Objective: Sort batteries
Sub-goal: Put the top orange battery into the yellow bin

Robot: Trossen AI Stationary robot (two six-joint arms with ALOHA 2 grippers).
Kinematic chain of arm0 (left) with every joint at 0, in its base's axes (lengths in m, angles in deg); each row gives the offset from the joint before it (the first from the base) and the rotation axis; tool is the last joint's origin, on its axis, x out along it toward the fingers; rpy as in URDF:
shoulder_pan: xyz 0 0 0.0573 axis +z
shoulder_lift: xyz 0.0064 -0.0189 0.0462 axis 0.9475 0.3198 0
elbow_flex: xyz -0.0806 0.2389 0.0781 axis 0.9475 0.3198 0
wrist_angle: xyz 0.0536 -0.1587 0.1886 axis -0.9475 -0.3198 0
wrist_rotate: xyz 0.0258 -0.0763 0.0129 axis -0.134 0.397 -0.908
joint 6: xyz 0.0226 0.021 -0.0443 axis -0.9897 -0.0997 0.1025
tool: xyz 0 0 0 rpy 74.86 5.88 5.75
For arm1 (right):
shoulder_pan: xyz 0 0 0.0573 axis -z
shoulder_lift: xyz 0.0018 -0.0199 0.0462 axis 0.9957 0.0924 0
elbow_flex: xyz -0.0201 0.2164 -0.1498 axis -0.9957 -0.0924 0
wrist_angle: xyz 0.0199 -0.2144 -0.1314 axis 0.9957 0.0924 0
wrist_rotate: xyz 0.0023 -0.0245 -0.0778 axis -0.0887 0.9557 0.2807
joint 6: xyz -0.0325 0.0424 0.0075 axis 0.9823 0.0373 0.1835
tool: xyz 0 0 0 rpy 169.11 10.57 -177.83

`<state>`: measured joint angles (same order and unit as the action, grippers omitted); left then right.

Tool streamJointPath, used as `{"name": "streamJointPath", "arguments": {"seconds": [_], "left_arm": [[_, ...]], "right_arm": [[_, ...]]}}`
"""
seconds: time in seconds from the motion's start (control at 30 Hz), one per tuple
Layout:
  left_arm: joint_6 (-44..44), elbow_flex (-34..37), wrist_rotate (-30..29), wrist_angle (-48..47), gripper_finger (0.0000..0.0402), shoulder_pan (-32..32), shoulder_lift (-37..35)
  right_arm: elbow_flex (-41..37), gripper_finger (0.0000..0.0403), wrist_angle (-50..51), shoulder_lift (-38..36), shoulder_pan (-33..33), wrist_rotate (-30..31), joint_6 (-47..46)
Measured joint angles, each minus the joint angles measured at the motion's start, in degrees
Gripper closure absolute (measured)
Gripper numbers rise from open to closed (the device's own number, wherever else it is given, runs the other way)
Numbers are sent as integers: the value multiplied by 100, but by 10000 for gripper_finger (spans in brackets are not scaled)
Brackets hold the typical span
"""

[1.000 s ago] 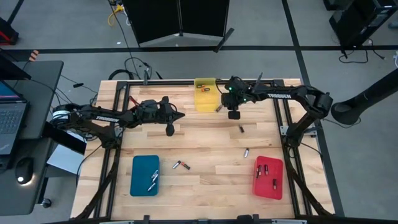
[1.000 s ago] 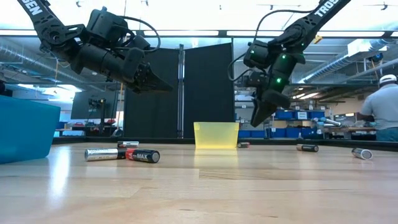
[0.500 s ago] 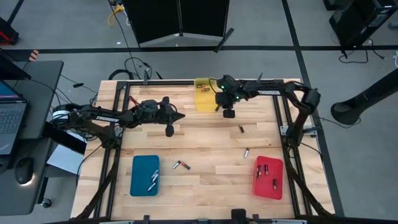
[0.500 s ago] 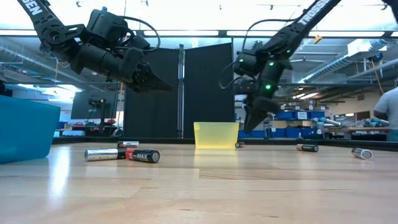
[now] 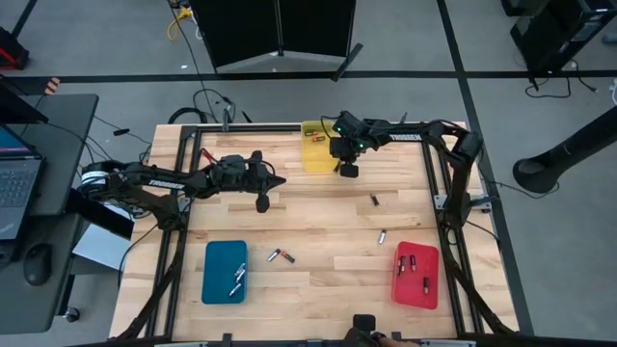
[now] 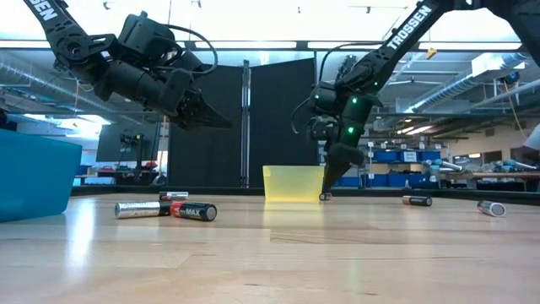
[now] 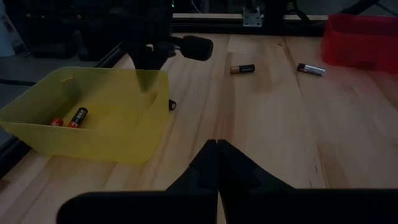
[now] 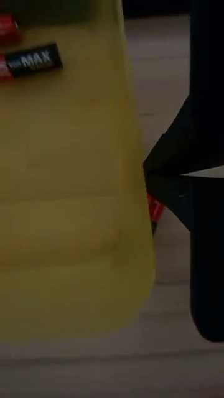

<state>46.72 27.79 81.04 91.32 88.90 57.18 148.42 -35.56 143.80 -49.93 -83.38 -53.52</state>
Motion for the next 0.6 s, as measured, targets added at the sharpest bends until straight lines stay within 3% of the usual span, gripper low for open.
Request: {"name": "streamJointPath", "arguments": {"seconds": [0.27, 0.6], "left_arm": [[0, 0, -59, -6, 396, -3, 0], [0, 0, -62, -12, 396, -3, 0]], "right_arm": [[-16, 389, 187, 93, 0, 35, -20], [-19, 385, 1212, 10, -100, 39, -249]]}}
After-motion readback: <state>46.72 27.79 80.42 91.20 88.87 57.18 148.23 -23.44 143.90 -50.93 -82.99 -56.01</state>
